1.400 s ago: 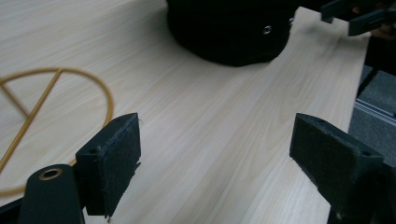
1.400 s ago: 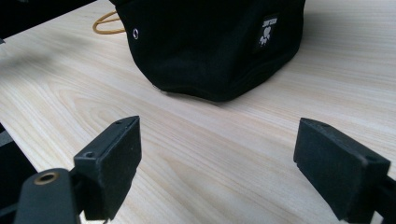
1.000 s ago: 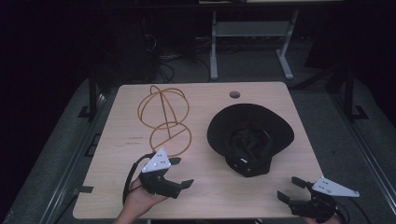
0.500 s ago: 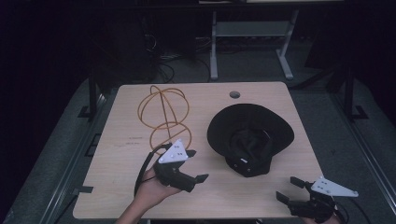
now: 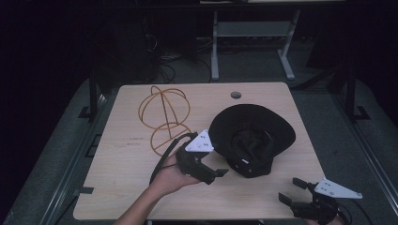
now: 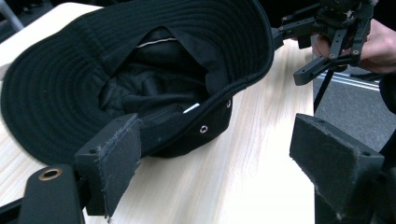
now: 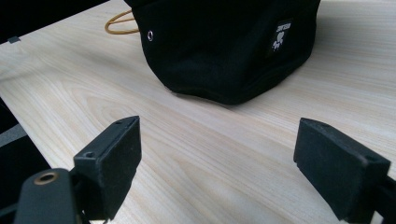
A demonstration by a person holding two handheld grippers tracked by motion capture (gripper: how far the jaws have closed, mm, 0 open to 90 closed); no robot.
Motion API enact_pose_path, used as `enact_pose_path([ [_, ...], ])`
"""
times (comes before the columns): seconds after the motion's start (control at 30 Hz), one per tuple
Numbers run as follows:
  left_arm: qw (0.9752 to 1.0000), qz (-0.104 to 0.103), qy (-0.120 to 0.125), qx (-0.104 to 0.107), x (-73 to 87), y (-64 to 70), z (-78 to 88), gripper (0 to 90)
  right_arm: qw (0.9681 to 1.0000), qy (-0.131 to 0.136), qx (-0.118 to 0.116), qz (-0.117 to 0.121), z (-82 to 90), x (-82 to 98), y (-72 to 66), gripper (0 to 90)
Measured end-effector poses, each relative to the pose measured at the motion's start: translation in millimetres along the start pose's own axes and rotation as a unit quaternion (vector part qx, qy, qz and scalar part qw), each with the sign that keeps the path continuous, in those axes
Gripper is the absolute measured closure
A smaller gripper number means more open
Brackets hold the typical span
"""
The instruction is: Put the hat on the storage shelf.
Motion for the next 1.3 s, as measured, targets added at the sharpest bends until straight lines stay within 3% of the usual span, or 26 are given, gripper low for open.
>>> enact_pose_path([
  [0.27, 0.9989, -0.022, -0.041, 0.01, -4.1, -7.9, -26.4, 16.3, 1.0, 0.0, 0.001, 0.001, 0.6, -0.4, 1.1, 14.6],
  [0.33, 0.9974, -0.04, -0.059, 0.005, -2.6, -10.4, -32.8, 17.0, 1.0, -0.001, 0.002, 0.002, 0.8, -0.4, 2.0, 14.6],
  [0.4, 0.9962, -0.044, -0.075, 0.007, -0.4, -14.1, -39.3, 17.9, 1.0, -0.002, 0.002, 0.0, 0.9, 0.3, 2.5, 14.5],
  [0.53, 0.9932, -0.055, -0.102, -0.003, 4.4, -22.6, -50.0, 30.4, 1.0, -0.002, 0.0, 0.0, 0.6, 0.8, 3.8, 14.6],
  [0.67, 0.9943, -0.058, -0.089, 0.0, 5.2, -24.7, -53.4, 52.6, 1.0, -0.002, -0.001, 0.003, -0.2, 0.1, 2.7, 14.6],
  [0.83, 0.9946, -0.068, -0.078, 0.006, 4.4, -21.2, -53.2, 68.7, 1.0, -0.002, -0.003, 0.002, -2.0, -1.0, 1.9, 14.6],
  [1.13, 0.9952, -0.074, -0.056, 0.029, -4.5, -6.5, -52.2, 81.8, 1.0, -0.001, -0.007, 0.006, -9.4, -8.3, -7.7, 14.6],
  [1.3, 0.997, -0.058, -0.023, 0.045, -13.8, -0.8, -47.5, 84.8, 0.9998, 0.007, -0.007, 0.015, -8.6, -14.7, -13.3, 14.6],
])
Point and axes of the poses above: each handheld gripper's, and its own axes: z roughly backward along the jaws, x roughly out of its underside, y roughly to its right, the point moved 7 cm from there along -z, roughly forward along the jaws, and after that the axes turned 6 degrees about -y, right-handed, at the moved point
